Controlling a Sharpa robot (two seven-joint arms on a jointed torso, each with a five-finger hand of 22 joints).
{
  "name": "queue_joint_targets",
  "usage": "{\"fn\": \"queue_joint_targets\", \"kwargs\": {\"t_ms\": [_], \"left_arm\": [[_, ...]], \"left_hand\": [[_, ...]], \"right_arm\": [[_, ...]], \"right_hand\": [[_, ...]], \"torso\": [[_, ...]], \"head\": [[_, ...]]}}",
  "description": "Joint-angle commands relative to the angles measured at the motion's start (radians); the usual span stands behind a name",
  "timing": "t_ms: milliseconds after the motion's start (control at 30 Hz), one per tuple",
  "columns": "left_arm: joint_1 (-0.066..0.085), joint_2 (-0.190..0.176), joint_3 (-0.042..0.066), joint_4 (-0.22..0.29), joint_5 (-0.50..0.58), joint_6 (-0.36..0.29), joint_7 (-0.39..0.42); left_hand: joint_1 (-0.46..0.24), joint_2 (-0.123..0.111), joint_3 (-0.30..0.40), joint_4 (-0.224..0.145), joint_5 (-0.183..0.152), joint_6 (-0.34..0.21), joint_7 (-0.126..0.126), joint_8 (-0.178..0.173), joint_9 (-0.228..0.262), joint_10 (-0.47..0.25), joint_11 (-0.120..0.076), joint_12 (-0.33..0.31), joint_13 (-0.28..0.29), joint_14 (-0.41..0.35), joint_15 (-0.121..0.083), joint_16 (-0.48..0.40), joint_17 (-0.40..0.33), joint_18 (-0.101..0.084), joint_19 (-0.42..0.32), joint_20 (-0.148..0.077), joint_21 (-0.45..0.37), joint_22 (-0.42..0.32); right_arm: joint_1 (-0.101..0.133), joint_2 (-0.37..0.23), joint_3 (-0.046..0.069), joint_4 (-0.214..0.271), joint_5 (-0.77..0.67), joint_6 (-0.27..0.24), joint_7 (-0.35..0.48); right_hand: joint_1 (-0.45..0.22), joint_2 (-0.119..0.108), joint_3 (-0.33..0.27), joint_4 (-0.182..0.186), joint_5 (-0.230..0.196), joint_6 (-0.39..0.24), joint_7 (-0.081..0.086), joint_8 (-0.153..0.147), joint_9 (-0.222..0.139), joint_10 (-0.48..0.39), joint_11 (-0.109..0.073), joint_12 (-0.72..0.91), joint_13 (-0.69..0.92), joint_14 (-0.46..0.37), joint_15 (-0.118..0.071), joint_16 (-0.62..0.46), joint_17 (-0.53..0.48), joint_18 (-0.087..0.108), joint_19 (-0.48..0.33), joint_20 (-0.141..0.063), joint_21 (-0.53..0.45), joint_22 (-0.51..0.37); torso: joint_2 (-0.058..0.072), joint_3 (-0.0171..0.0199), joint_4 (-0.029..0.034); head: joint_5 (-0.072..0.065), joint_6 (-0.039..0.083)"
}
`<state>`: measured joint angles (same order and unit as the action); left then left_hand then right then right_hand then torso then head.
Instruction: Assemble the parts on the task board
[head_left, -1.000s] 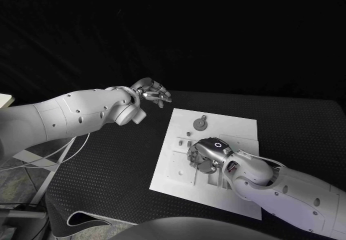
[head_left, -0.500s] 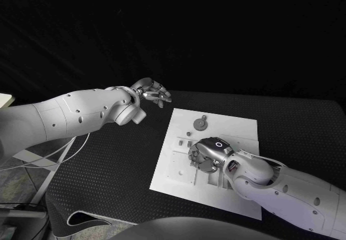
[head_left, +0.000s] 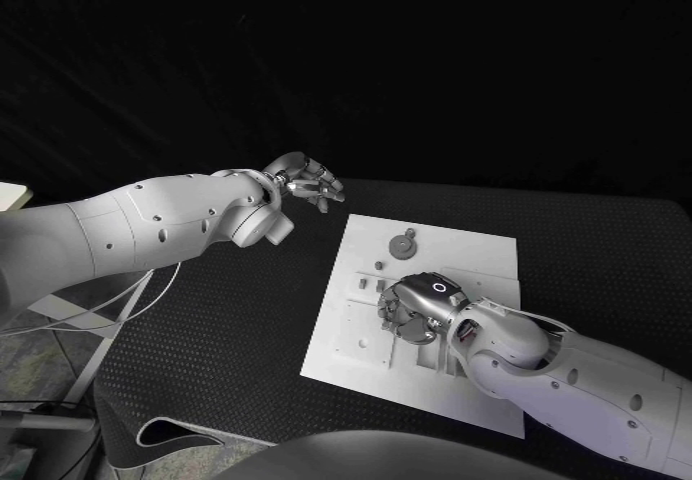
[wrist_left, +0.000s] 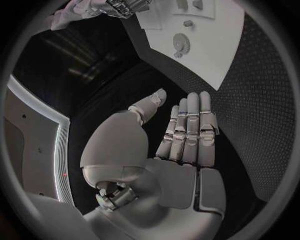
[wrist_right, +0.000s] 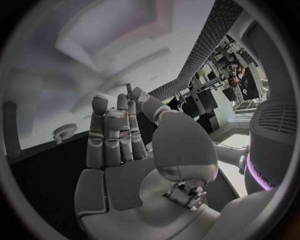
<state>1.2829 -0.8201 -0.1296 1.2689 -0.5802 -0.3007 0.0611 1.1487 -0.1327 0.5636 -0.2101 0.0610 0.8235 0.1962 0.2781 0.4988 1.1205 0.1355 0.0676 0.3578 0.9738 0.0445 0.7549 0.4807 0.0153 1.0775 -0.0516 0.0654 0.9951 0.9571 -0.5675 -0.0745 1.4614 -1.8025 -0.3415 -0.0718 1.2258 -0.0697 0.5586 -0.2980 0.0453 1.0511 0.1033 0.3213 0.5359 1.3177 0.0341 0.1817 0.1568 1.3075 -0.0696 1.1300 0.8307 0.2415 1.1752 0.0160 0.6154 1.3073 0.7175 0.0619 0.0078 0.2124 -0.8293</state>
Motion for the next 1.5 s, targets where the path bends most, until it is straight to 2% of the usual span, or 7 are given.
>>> {"fn": "queue_joint_targets", "kwargs": {"t_ms": [33,200,567,767,900,1500], "left_arm": [[0.002,0.0,0.001,0.001,0.006,0.007,0.008],[0.002,0.001,0.001,0.0,0.006,0.007,0.008],[0.002,0.002,0.001,-0.002,0.006,0.008,0.007],[0.002,0.002,0.001,-0.001,0.006,0.011,0.005],[0.002,0.001,0.001,-0.001,0.006,0.011,0.004],[0.002,0.0,0.001,0.001,0.005,0.009,0.003]], "left_hand": [[0.003,0.005,0.002,0.004,0.001,-0.008,0.001,0.006,-0.001,-0.005,-0.001,0.002,0.002,0.006,0.002,-0.005,0.002,0.018,0.001,0.0,0.003,-0.001],[0.004,0.005,0.002,0.004,0.001,-0.008,0.001,0.006,-0.002,-0.005,-0.001,0.002,0.002,0.006,0.002,-0.006,0.002,0.018,0.001,0.0,0.003,-0.001],[0.004,0.005,0.002,0.004,0.001,-0.008,0.001,0.006,-0.002,-0.005,-0.001,0.002,0.002,0.006,0.002,-0.007,0.004,0.018,0.001,0.0,0.003,-0.002],[0.004,0.005,0.001,0.004,0.001,-0.008,0.002,0.006,-0.002,-0.006,-0.001,0.002,0.002,0.006,0.002,-0.008,0.004,0.018,0.001,0.0,0.003,-0.002],[0.004,0.005,0.001,0.004,0.001,-0.009,0.002,0.007,-0.002,-0.006,-0.001,0.001,0.002,0.006,0.002,-0.008,0.005,0.018,0.001,0.0,0.003,-0.002],[0.004,0.005,0.001,0.004,0.001,-0.009,0.002,0.007,-0.002,-0.006,-0.001,0.001,0.002,0.006,0.002,-0.01,0.007,0.018,0.0,0.0,0.003,-0.003]], "right_arm": [[-0.002,-0.003,-0.003,0.006,-0.006,0.009,0.001],[-0.003,-0.004,-0.003,0.012,-0.006,0.007,0.001],[-0.003,-0.006,-0.004,0.007,-0.005,0.011,0.0],[-0.002,-0.008,-0.004,-0.001,-0.007,0.023,-0.003],[-0.002,-0.006,-0.005,-0.002,-0.003,0.039,-0.002],[-0.002,0.002,-0.014,-0.001,0.005,0.057,0.001]], "right_hand": [[0.004,0.004,0.005,0.004,0.003,0.006,0.001,0.003,0.001,0.007,0.0,0.001,0.002,-0.004,-0.009,0.006,0.001,0.02,0.003,-0.005,0.004,0.019],[0.004,0.004,0.005,0.004,0.003,0.006,0.001,0.003,0.001,0.007,0.0,0.001,0.002,-0.004,-0.009,0.006,0.001,0.02,0.003,-0.005,0.004,0.019],[0.004,0.004,0.005,0.004,0.003,0.006,0.001,0.003,0.002,0.007,0.0,0.0,0.003,-0.005,-0.009,0.007,0.001,0.02,0.003,-0.005,0.004,0.019],[0.004,0.004,0.005,0.004,0.003,0.006,0.001,0.003,0.002,0.008,0.0,-0.001,0.003,-0.005,-0.009,0.007,0.001,0.02,0.003,-0.005,0.004,0.019],[0.004,0.004,0.005,0.004,0.003,0.006,0.001,0.003,0.002,0.008,0.0,-0.001,0.004,-0.005,-0.009,0.007,0.001,0.02,0.003,-0.005,0.004,0.019],[0.003,0.005,0.005,0.004,0.003,0.005,0.002,0.003,0.003,0.007,0.0,-0.002,0.005,-0.006,-0.008,0.007,0.0,0.02,0.002,-0.004,0.003,0.019]], "torso": [[0.0,0.0011,-0.0001],[-0.001,0.0023,0.0003],[0.0,0.0022,-0.0007],[0.0,0.0006,-0.0007],[0.0,0.0009,0.0003],[0.0,0.0001,0.0003]], "head": [[0.001,-0.002],[0.004,-0.005],[0.004,-0.006],[0.002,-0.004],[0.002,-0.005],[0.001,-0.01]]}}
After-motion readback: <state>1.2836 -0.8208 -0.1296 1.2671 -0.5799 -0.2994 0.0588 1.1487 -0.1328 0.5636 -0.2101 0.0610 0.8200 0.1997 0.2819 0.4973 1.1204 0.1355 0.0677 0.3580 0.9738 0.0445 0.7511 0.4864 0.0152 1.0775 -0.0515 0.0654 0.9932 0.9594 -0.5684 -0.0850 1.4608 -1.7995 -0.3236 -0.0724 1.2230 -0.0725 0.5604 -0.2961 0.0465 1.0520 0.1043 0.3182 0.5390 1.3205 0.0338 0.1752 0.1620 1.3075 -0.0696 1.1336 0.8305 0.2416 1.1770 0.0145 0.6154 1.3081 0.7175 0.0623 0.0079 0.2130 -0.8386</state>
